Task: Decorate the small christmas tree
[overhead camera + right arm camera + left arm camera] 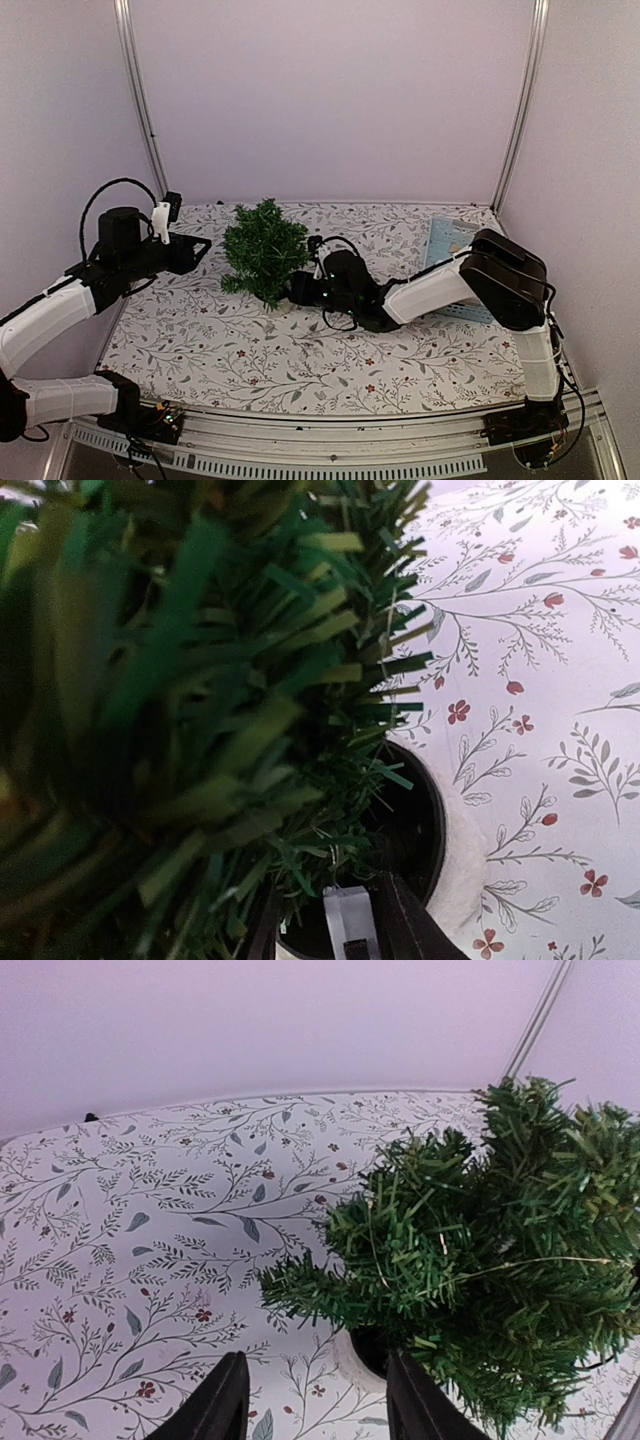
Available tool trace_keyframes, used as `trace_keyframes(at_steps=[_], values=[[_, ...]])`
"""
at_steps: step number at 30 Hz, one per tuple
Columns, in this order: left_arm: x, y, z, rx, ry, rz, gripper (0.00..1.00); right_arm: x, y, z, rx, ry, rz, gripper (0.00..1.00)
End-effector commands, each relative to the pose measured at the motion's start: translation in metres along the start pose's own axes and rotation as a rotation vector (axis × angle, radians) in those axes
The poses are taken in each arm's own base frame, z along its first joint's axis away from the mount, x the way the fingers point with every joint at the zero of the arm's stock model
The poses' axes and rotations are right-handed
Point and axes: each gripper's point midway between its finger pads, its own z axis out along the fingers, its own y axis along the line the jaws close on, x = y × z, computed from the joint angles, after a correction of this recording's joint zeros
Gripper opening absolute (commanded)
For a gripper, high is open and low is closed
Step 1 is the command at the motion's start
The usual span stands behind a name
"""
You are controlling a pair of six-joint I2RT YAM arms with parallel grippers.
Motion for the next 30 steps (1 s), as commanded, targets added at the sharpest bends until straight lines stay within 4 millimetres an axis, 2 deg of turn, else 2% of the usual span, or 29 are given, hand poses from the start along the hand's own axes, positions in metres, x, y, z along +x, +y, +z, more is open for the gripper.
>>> trace_keyframes(at_steps=[1, 7, 10, 16, 25, 30], values=[[0.000, 0.003, 0.000, 0.000, -0.013, 0.010, 0.48, 0.007, 0.006, 0.008, -0.029, 0.011, -0.010, 0.39], [0.000, 0.003, 0.001, 0.006, -0.011, 0.007, 0.47, 0.003, 0.025, 0.002, -0.115, 0.004, -0.033, 0.36], [0.001, 0.003, 0.002, 0.008, -0.011, 0.007, 0.47, 0.004, 0.028, 0.001, -0.133, 0.009, -0.029, 0.38], [0.002, 0.003, 0.003, 0.009, -0.009, 0.008, 0.47, 0.007, 0.026, 0.000, -0.127, 0.013, -0.024, 0.39], [0.002, 0.004, 0.004, 0.010, -0.008, 0.005, 0.47, 0.010, 0.018, -0.012, -0.106, 0.012, -0.022, 0.34], [0.003, 0.005, 0.004, 0.006, -0.006, 0.004, 0.47, 0.016, 0.016, -0.016, -0.113, 0.027, -0.017, 0.37]])
